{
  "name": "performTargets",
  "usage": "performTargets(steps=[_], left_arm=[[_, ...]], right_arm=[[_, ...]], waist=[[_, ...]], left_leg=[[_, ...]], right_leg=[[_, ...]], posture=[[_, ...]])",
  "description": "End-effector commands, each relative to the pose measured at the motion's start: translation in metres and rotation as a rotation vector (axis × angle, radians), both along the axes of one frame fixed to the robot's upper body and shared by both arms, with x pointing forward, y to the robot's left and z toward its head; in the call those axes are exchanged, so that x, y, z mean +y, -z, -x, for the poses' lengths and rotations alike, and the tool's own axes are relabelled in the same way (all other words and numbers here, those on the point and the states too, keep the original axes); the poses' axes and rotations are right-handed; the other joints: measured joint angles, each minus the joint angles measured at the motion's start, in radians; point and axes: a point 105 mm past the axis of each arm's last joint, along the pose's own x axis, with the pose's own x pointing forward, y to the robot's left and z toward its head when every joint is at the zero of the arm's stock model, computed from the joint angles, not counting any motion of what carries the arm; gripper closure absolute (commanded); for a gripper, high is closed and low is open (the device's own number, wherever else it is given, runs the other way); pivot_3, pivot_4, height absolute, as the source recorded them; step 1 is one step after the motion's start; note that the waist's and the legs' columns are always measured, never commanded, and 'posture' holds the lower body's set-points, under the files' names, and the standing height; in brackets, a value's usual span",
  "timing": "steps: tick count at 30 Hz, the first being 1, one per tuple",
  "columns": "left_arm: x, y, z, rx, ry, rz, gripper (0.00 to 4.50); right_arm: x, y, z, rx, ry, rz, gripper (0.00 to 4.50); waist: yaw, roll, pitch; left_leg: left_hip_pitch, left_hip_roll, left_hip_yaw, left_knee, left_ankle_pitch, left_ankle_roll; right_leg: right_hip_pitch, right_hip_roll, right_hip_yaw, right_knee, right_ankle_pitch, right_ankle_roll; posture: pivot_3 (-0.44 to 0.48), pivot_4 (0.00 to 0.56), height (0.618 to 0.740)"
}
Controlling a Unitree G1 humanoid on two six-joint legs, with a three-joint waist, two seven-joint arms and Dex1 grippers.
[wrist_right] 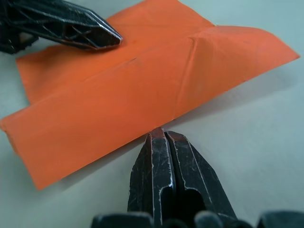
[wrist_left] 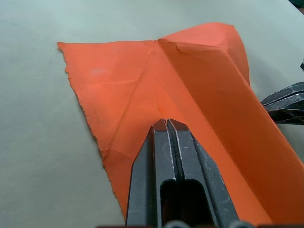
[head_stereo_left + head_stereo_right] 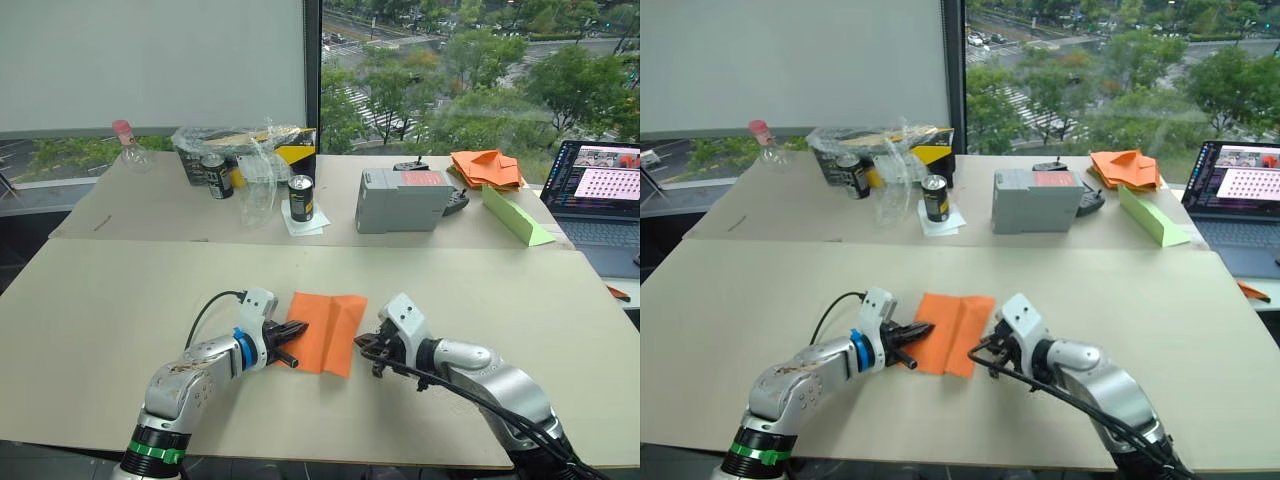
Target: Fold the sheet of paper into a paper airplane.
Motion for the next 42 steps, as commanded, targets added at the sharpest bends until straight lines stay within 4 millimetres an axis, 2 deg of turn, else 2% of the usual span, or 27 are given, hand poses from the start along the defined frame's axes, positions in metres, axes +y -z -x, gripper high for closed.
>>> performTargets(steps=[1, 9, 21, 34, 42], left_arm=[[0.001, -0.006, -0.002, -0.032, -0.007, 0.002, 4.49], [0.0, -0.007, -0.002, -0.035, -0.005, 0.005, 4.49], [0.0, -0.006, -0.004, -0.039, -0.006, 0.001, 4.49], [0.006, -0.006, -0.003, -0.035, -0.027, -0.001, 4.49], [0.008, -0.005, -0.001, -0.033, -0.041, 0.0, 4.49]], right_arm=[[0.001, -0.019, -0.005, -0.023, 0.009, -0.085, 4.5], [0.005, -0.03, -0.008, -0.024, 0.019, -0.168, 4.5], [0.036, -0.038, -0.014, -0.037, -0.034, -0.245, 4.5], [0.059, -0.03, -0.018, -0.056, -0.11, -0.199, 4.5], [0.066, -0.024, -0.029, -0.07, -0.112, -0.148, 4.5]], waist=[[0.0, 0.0, 0.0], [0.0, 0.0, 0.0], [-0.001, 0.0, 0.0], [-0.003, 0.0, 0.0], [-0.003, 0.0, 0.0]], left_leg=[[0.0, 0.0, 0.0, 0.0, 0.0, 0.0], [0.0, 0.0, 0.0, 0.0, 0.0, 0.0], [0.0, 0.0, 0.0, 0.0, 0.0, 0.0], [0.0, 0.0, -0.001, 0.0, 0.0, 0.0], [0.0, 0.0, -0.001, 0.0, 0.0, 0.0]], right_leg=[[0.0, 0.0, 0.0, 0.0, 0.0, 0.0], [0.0, 0.0, 0.0, 0.0, 0.0, 0.0], [0.0, 0.0, 0.0, 0.001, 0.0, 0.0], [-0.001, 0.0, 0.0, 0.001, 0.0, 0.0], [-0.001, 0.0, 0.0, 0.001, 0.0, 0.0]], posture=[[0.0, 0.15, 0.74], [0.0, 0.15, 0.74], [0.0, 0.15, 0.74], [0.0, 0.15, 0.74], [0.0, 0.15, 0.74]])
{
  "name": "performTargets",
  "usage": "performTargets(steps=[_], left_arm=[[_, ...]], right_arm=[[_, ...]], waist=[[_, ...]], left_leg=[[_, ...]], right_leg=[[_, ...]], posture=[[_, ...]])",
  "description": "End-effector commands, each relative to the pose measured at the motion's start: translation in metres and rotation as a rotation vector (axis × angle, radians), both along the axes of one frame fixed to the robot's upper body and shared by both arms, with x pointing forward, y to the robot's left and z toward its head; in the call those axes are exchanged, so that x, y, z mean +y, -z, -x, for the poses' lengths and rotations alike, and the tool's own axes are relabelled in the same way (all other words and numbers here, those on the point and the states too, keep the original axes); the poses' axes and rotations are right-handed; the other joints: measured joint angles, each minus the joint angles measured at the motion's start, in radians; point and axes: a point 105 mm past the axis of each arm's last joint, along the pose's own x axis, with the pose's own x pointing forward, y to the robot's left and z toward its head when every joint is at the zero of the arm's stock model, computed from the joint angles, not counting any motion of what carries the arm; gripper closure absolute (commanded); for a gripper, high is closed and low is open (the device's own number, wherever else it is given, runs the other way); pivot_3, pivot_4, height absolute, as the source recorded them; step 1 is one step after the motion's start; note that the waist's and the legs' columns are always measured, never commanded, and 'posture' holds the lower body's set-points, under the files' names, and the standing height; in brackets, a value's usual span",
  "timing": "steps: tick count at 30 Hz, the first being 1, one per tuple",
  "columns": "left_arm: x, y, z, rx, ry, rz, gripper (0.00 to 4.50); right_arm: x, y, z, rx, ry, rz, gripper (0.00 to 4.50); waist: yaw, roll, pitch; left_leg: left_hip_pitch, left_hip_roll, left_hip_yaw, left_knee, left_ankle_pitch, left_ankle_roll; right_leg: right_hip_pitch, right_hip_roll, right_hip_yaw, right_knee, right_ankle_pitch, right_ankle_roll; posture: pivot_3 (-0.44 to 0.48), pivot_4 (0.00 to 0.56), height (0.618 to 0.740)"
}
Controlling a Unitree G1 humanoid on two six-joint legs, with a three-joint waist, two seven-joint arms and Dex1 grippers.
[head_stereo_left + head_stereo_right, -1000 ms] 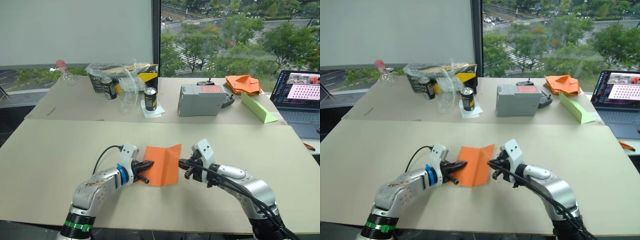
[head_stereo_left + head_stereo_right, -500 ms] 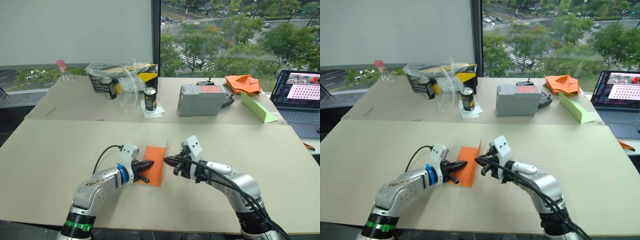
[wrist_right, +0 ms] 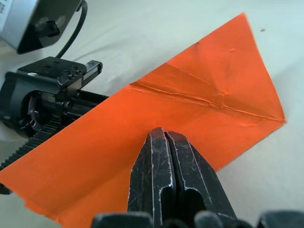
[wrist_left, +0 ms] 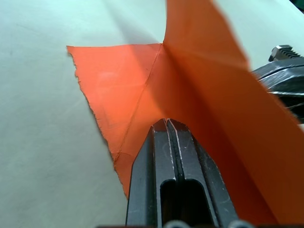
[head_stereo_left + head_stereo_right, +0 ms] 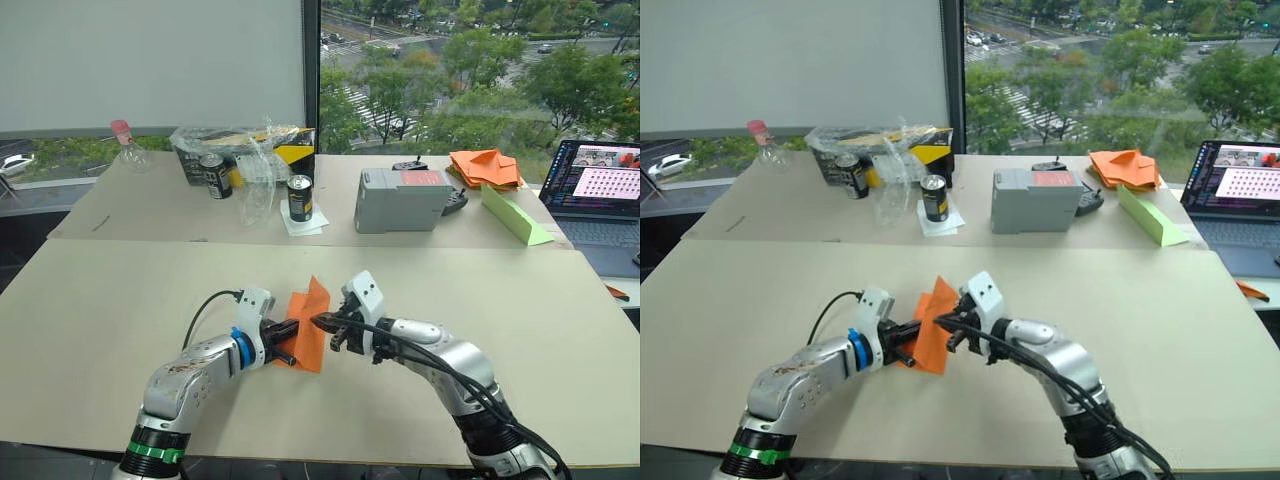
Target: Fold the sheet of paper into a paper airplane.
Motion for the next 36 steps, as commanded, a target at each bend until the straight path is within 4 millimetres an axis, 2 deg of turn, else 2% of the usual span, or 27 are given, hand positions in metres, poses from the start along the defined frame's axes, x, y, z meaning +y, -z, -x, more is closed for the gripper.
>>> performTargets(steps=[1, 4, 9, 15, 20, 24, 26, 31, 36], left_arm=[[0.003, -0.005, 0.0, -0.028, -0.016, -0.002, 4.49], [0.007, -0.005, 0.0, -0.029, -0.03, -0.005, 4.49], [0.014, -0.005, 0.001, -0.032, -0.061, -0.006, 4.49], [0.032, -0.012, 0.006, -0.04, -0.118, 0.001, 4.49], [0.04, -0.04, 0.012, -0.077, -0.14, 0.133, 4.49], [0.032, -0.061, 0.014, -0.098, -0.108, 0.227, 4.49], [0.026, -0.066, 0.014, -0.099, -0.09, 0.236, 4.49], [0.016, -0.058, 0.011, -0.075, -0.069, 0.188, 4.49], [0.008, -0.036, 0.013, -0.027, -0.028, 0.136, 4.49]], right_arm=[[0.006, -0.005, -0.003, -0.064, -0.021, 0.031, 4.5], [0.005, 0.007, -0.007, -0.071, -0.019, 0.114, 4.5], [0.005, 0.013, -0.004, -0.073, -0.037, 0.157, 4.5], [0.003, 0.019, -0.004, -0.075, -0.038, 0.19, 4.5], [0.0, 0.022, -0.004, -0.069, -0.033, 0.198, 4.5], [0.001, 0.024, -0.003, -0.065, -0.036, 0.198, 4.5], [0.001, 0.024, -0.002, -0.064, -0.037, 0.199, 4.5], [0.001, 0.023, -0.003, -0.068, -0.031, 0.198, 4.5], [0.002, 0.021, -0.004, -0.07, -0.016, 0.19, 4.5]], waist=[[0.001, 0.0, 0.0], [0.0, 0.0, 0.0], [0.0, 0.0, 0.0], [-0.002, 0.0, 0.0], [0.001, 0.0, 0.0], [0.002, 0.0, 0.0], [0.001, 0.0, 0.0], [0.0, 0.0, 0.0], [0.0, 0.0, 0.0]], left_leg=[[0.0, 0.0, 0.0, 0.0, 0.0, 0.0], [0.0, 0.0, 0.0, 0.0, 0.0, 0.0], [0.0, 0.0, 0.0, 0.0, 0.0, 0.0], [0.001, 0.0, 0.0, 0.0, 0.0, 0.0], [0.0, 0.0, 0.0, 0.0, 0.0, 0.0], [0.0, 0.0, 0.0, 0.0, 0.0, 0.0], [0.0, 0.0, 0.0, 0.0, 0.0, 0.0], [0.001, 0.0, 0.0, 0.0, 0.0, 0.0], [0.001, 0.0, 0.0, 0.0, 0.0, 0.0]], right_leg=[[0.0, 0.0, 0.0, 0.0, 0.0, 0.0], [0.0, 0.0, 0.0, 0.0, 0.0, 0.0], [0.0, 0.0, 0.0, 0.0, 0.0, 0.0], [0.0, 0.0, 0.0, 0.0, 0.0, 0.0], [0.0, 0.0, 0.0, 0.0, 0.0, 0.0], [0.0, 0.0, 0.0, 0.0, 0.0, 0.0], [0.0, 0.0, 0.0, 0.0, 0.0, 0.0], [0.0, 0.0, 0.0, 0.0, 0.0, 0.0], [0.0, 0.0, 0.0, 0.0, 0.0, 0.0]], posture=[[0.0, 0.15, 0.74], [0.0, 0.15, 0.74], [0.0, 0.15, 0.74], [0.0, 0.15, 0.74], [0.0, 0.15, 0.74], [0.0, 0.15, 0.74], [0.0, 0.15, 0.74], [0.0, 0.15, 0.74], [0.0, 0.15, 0.74]])
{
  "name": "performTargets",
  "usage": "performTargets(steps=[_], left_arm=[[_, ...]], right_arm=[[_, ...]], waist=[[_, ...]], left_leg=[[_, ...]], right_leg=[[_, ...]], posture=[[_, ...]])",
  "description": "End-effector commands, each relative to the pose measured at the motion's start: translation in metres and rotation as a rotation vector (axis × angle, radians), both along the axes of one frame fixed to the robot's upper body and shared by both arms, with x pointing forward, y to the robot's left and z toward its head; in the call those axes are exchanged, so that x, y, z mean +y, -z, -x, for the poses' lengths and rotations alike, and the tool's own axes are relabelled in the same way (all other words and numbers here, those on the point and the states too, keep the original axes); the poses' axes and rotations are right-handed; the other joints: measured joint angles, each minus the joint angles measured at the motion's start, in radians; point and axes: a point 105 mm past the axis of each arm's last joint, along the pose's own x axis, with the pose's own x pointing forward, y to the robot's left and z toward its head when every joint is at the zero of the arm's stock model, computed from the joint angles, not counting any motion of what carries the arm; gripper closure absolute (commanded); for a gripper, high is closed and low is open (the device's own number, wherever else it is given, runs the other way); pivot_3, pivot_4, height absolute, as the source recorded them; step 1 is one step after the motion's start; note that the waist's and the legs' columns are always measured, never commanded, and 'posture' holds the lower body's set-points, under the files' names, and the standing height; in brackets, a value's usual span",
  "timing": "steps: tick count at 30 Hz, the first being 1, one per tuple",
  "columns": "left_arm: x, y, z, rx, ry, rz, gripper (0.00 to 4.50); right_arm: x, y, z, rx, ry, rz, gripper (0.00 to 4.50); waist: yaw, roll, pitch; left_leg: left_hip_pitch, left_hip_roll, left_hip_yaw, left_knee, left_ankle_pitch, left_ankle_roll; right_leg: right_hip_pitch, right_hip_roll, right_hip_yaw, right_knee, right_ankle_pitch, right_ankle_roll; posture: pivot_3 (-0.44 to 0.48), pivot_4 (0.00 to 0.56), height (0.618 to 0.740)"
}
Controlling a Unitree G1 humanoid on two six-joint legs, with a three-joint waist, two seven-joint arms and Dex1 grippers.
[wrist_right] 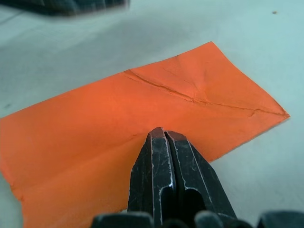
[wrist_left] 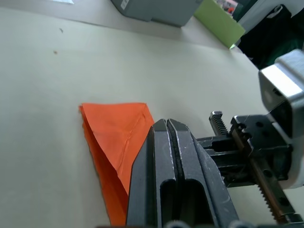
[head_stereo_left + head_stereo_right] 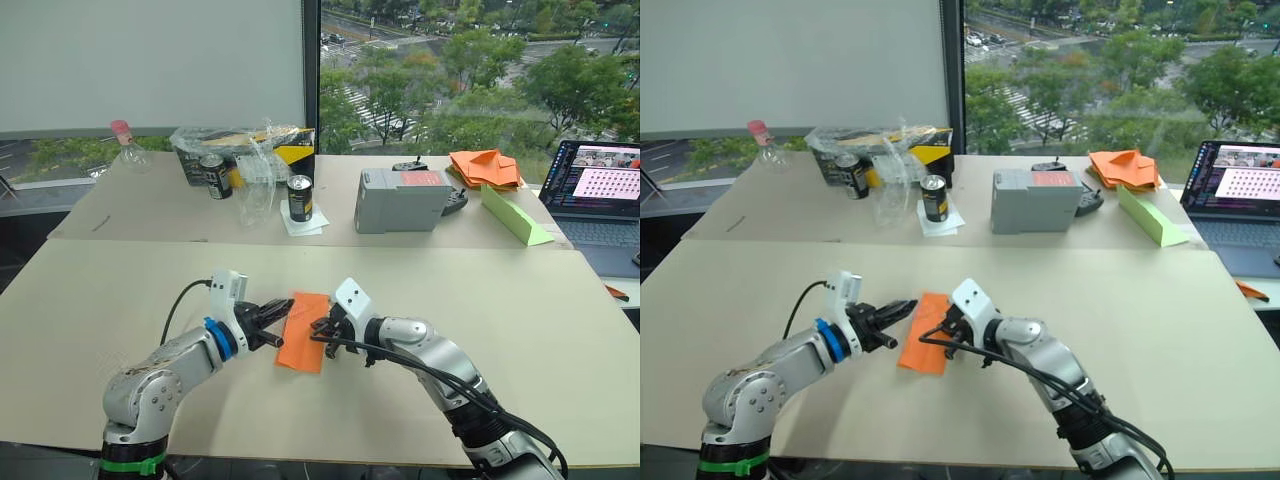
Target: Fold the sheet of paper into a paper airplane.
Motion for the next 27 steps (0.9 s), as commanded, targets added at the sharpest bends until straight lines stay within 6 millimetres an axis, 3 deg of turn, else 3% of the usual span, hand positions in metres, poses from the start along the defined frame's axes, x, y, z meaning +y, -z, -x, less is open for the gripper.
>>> performTargets(steps=[1, 12, 22, 27], left_arm=[[-0.003, 0.005, 0.002, -0.009, 0.028, -0.03, 4.49], [0.013, 0.034, -0.002, 0.055, 0.0, -0.113, 4.49], [0.007, 0.041, 0.0, 0.068, 0.02, -0.114, 4.49], [0.007, 0.041, 0.0, 0.067, 0.019, -0.115, 4.49]], right_arm=[[-0.001, 0.003, 0.001, 0.009, 0.018, 0.008, 4.5], [-0.005, 0.0, 0.002, 0.007, 0.041, 0.001, 4.5], [-0.004, -0.018, 0.013, 0.008, -0.014, -0.03, 4.5], [-0.006, -0.012, 0.012, 0.016, -0.004, -0.002, 4.5]], waist=[[0.0, 0.0, 0.0], [0.001, 0.0, 0.0], [0.002, 0.0, 0.0], [0.002, 0.0, 0.0]], left_leg=[[0.0, 0.0, 0.0, 0.0, 0.0, 0.0], [0.0, 0.0, 0.0, 0.0, 0.0, 0.0], [0.0, 0.0, 0.0, 0.0, 0.0, 0.0], [0.0, 0.0, 0.0, 0.0, 0.0, 0.0]], right_leg=[[0.0, 0.0, 0.0, 0.0, 0.0, 0.0], [0.0, 0.0, 0.0, 0.0, 0.0, 0.0], [0.0, 0.0, 0.0, 0.0, 0.0, 0.0], [0.0, 0.0, 0.0, -0.001, 0.0, 0.0]], posture=[[0.0, 0.15, 0.74], [0.0, 0.15, 0.74], [0.0, 0.15, 0.74], [0.0, 0.15, 0.74]])
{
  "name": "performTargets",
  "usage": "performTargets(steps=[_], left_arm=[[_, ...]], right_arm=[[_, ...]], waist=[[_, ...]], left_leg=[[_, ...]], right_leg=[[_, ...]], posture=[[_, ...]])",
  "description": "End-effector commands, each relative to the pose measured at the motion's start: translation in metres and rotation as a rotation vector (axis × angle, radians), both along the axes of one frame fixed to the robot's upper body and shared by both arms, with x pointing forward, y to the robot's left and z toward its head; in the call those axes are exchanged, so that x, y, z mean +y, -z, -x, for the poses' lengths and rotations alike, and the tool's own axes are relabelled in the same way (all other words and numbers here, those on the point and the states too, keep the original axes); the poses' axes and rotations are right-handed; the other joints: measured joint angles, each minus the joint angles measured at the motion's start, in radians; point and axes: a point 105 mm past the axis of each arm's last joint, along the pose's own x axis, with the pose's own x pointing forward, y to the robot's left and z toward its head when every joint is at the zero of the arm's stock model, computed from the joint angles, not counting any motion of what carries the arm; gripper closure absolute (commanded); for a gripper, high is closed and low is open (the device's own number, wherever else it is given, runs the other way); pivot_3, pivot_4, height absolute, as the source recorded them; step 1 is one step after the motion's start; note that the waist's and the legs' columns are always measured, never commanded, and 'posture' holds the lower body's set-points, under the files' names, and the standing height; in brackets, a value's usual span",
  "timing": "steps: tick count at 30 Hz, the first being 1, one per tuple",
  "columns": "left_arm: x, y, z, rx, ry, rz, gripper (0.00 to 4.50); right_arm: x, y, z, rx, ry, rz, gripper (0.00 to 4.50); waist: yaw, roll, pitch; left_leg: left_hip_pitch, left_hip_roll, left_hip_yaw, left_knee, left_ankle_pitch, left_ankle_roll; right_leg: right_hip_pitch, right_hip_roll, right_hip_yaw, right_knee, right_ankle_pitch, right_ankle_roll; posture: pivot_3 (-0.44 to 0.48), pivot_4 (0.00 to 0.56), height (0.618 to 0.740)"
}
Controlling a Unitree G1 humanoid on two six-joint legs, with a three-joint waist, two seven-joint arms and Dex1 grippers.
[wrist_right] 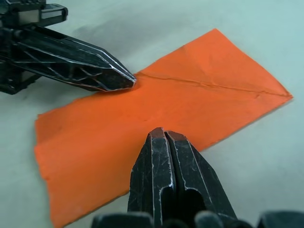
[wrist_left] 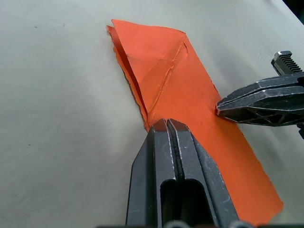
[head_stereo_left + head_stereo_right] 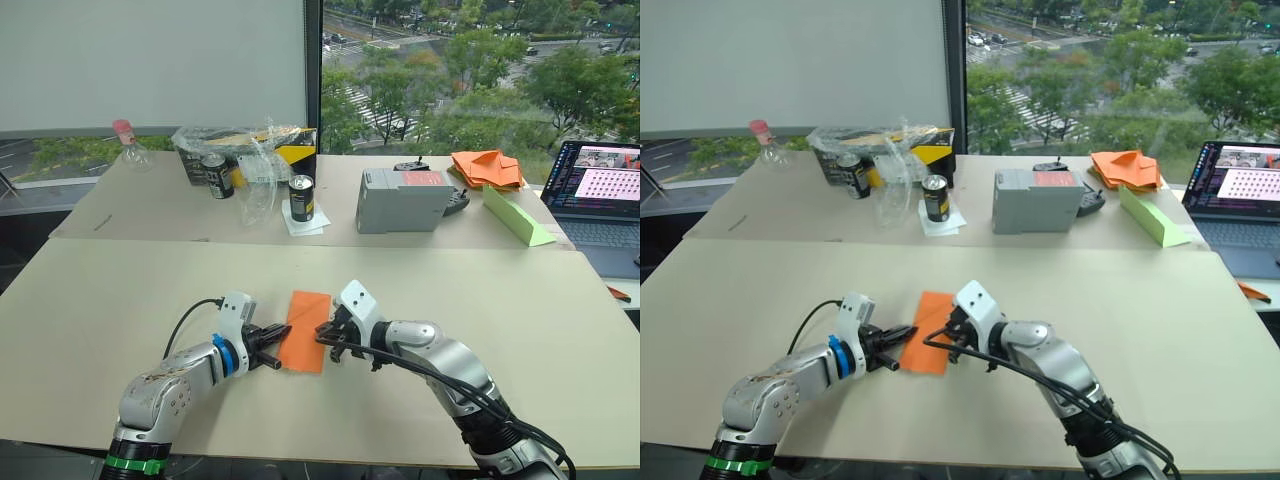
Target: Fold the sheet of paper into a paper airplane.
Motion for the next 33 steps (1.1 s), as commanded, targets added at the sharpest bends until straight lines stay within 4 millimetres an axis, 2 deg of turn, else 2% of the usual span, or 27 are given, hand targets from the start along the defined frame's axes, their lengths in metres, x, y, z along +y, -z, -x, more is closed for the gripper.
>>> performTargets(steps=[1, 13, 33], left_arm=[[-0.003, 0.002, 0.001, 0.001, 0.011, -0.01, 4.49], [-0.001, 0.001, 0.002, -0.005, 0.006, -0.018, 4.49], [-0.001, -0.001, 0.002, -0.014, 0.007, -0.02, 4.49]], right_arm=[[-0.001, -0.004, -0.004, -0.036, 0.013, 0.009, 4.5], [-0.016, 0.002, -0.027, -0.045, 0.151, 0.033, 4.5], [-0.016, -0.005, -0.056, -0.093, 0.249, 0.019, 4.5]], waist=[[0.0, 0.0, 0.0], [0.0, 0.0, 0.0], [-0.001, 0.0, 0.0]], left_leg=[[0.0, 0.0, 0.0, 0.0, 0.0, 0.0], [0.001, 0.0, 0.0, 0.0, 0.0, 0.0], [0.001, 0.0, 0.0, 0.0, 0.0, 0.0]], right_leg=[[0.0, 0.0, 0.0, 0.0, 0.0, 0.0], [0.0, 0.0, 0.0, 0.0, 0.0, 0.0], [0.0, 0.0, 0.0, 0.0, 0.0, 0.0]], posture=[[0.0, 0.15, 0.74], [0.0, 0.15, 0.74], [0.0, 0.15, 0.74]])
